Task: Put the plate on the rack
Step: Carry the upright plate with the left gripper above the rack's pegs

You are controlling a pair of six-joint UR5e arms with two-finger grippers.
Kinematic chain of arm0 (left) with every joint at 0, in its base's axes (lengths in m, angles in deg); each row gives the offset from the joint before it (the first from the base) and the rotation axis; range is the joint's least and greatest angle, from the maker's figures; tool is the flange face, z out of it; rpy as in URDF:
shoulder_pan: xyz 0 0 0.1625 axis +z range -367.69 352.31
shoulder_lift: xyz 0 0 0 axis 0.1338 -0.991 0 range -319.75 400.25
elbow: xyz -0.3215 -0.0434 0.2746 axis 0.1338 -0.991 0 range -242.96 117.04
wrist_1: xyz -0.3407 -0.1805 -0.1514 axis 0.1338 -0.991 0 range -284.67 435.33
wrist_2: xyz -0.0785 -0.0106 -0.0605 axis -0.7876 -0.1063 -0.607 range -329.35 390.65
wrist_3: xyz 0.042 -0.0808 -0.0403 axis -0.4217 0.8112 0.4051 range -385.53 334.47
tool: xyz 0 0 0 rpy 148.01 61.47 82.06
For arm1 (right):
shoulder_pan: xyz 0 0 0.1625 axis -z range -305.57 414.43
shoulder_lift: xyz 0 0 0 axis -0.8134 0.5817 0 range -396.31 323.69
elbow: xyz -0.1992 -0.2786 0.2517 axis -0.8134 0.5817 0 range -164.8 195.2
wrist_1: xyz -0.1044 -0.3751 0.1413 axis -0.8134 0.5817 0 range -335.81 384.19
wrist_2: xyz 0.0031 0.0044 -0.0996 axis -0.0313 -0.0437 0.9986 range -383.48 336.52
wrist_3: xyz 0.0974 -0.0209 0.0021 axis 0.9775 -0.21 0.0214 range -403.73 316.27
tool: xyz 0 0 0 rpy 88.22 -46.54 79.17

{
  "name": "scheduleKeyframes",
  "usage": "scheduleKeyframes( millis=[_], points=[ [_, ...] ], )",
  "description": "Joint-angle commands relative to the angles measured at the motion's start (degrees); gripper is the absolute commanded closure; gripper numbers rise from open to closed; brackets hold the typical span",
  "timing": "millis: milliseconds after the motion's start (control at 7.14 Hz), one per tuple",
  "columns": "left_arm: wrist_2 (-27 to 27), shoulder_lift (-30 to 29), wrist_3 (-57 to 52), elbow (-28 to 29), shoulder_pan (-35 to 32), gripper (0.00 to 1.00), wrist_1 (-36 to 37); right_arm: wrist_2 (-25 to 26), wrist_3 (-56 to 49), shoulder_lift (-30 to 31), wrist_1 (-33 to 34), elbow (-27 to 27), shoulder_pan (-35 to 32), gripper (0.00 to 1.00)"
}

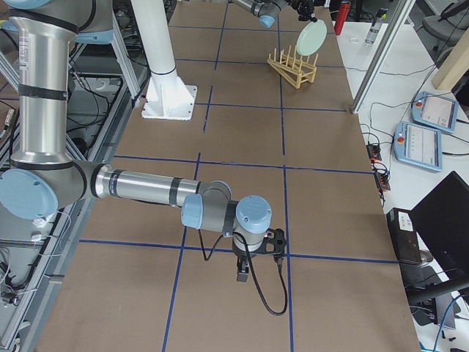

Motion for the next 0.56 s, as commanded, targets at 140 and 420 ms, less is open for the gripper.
scheduleKeyframes(
  millis=[140,420],
  points=[
    [0.67,0.01,-0.25,1.82,0.86,1.00,-1.48,0.00,0.00,0.00,0.00,0.00,0.06,0.00],
    [0.67,0.53,-0.43,2.09,2.26,1.00,-1.49,0.00,0.00,0.00,0.00,0.00,-0.03,0.00]
  ],
)
